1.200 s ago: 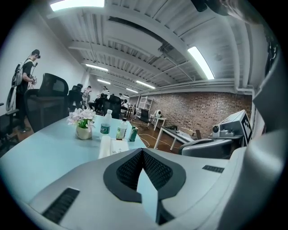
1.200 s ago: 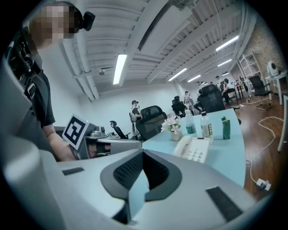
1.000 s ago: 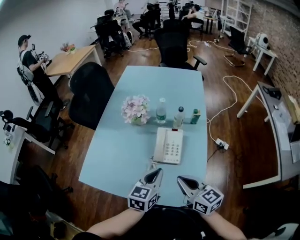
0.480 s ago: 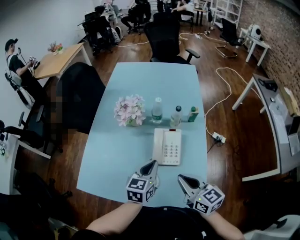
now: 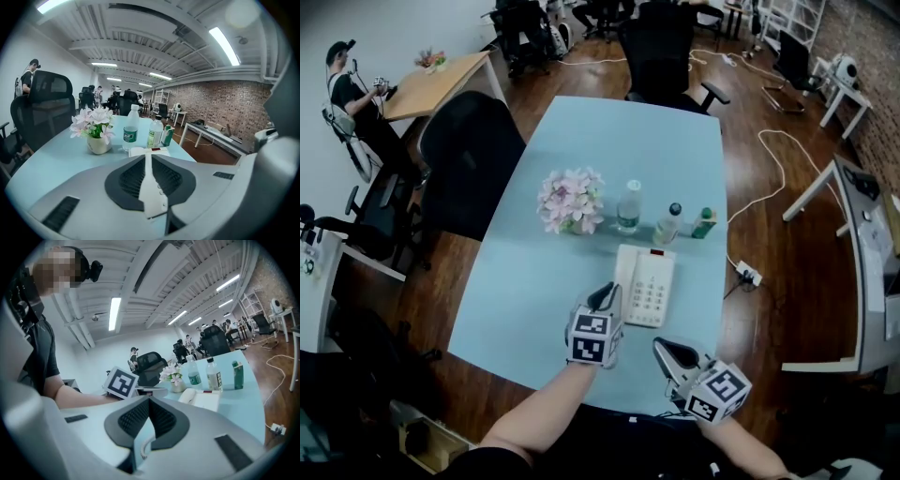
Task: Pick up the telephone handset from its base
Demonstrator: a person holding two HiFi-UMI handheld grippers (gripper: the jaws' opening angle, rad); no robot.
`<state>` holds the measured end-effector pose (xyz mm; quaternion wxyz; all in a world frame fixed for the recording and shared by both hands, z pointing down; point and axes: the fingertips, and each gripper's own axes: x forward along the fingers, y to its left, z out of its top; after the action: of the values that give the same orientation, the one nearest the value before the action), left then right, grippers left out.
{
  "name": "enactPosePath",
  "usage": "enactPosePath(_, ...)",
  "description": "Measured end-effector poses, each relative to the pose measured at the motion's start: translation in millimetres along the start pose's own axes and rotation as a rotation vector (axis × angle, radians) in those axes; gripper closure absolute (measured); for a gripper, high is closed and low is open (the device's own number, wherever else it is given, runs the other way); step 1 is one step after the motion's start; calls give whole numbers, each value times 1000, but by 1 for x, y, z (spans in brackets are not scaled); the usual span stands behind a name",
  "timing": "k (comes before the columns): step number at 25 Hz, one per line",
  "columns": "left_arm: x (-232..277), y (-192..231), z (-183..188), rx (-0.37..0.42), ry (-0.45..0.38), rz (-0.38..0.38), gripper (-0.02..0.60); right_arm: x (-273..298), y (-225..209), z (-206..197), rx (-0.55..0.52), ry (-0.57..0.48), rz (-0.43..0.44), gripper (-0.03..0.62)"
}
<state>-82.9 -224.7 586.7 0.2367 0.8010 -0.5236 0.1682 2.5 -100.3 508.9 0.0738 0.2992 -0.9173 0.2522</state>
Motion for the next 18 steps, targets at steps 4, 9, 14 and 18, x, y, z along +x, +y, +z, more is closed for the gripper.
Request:
enactPosePath(4, 49, 15, -3, 4, 72, 59, 397, -5, -7, 0, -1, 13, 12, 579)
enactPosePath(9, 99, 23, -16, 22, 173, 108, 308, -15, -25, -5, 37, 15, -3, 579)
enactPosePath(14, 124, 27, -25, 24, 220, 125, 308, -11, -31, -2, 46, 6, 7, 579)
enactPosePath(18, 135, 29, -30, 51, 242, 128, 308, -9, -37, -3, 54, 7, -2, 579)
